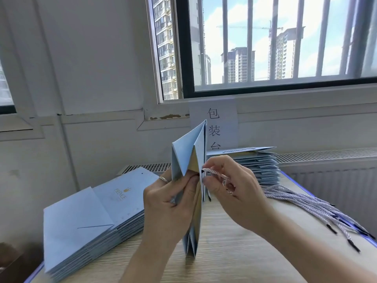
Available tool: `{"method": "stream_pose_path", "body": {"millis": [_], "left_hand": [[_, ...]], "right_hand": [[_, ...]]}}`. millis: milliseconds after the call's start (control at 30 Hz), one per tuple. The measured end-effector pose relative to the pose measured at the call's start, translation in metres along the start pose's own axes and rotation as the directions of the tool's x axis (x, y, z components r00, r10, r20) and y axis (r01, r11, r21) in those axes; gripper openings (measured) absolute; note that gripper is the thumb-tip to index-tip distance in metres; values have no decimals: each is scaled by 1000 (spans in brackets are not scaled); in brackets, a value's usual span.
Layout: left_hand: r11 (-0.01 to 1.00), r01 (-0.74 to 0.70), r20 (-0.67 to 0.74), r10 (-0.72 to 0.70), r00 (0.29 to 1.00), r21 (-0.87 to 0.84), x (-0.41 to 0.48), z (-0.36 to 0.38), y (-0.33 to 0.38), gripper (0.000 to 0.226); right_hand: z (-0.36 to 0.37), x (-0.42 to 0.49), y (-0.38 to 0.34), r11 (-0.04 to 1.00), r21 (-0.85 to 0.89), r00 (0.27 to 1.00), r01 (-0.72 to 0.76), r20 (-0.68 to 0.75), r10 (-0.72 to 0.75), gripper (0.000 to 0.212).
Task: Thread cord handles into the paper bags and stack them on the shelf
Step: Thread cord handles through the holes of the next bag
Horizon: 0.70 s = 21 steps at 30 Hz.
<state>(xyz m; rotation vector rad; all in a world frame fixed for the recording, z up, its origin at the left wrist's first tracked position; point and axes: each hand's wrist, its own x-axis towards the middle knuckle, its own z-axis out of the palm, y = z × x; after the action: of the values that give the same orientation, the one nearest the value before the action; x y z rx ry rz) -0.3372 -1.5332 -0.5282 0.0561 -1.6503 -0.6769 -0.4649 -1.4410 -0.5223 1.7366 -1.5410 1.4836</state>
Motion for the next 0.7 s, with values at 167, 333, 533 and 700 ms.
{"method": "stream_pose_path", "body": {"millis": [167, 333, 533, 700], "left_hand": [[966, -140, 84, 124, 989, 219, 0, -6, -11, 13], [940, -139, 190, 82, 978, 311, 0, -9, -12, 13], [930, -92, 306, -23, 952, 356, -4, -10, -18, 17], [944, 25, 230, -106, 967, 329, -5, -18, -10, 20]], "right_hand": [[-17, -1, 31, 988, -152, 978, -34, 198, 64, 10], [-27, -5, 59, 905, -416, 933, -89, 284, 222, 37], [-37, -3, 59, 880, -232, 823, -414, 317, 470, 86], [-44, 2, 53, 819, -206, 755, -536, 317, 574, 96]]}}
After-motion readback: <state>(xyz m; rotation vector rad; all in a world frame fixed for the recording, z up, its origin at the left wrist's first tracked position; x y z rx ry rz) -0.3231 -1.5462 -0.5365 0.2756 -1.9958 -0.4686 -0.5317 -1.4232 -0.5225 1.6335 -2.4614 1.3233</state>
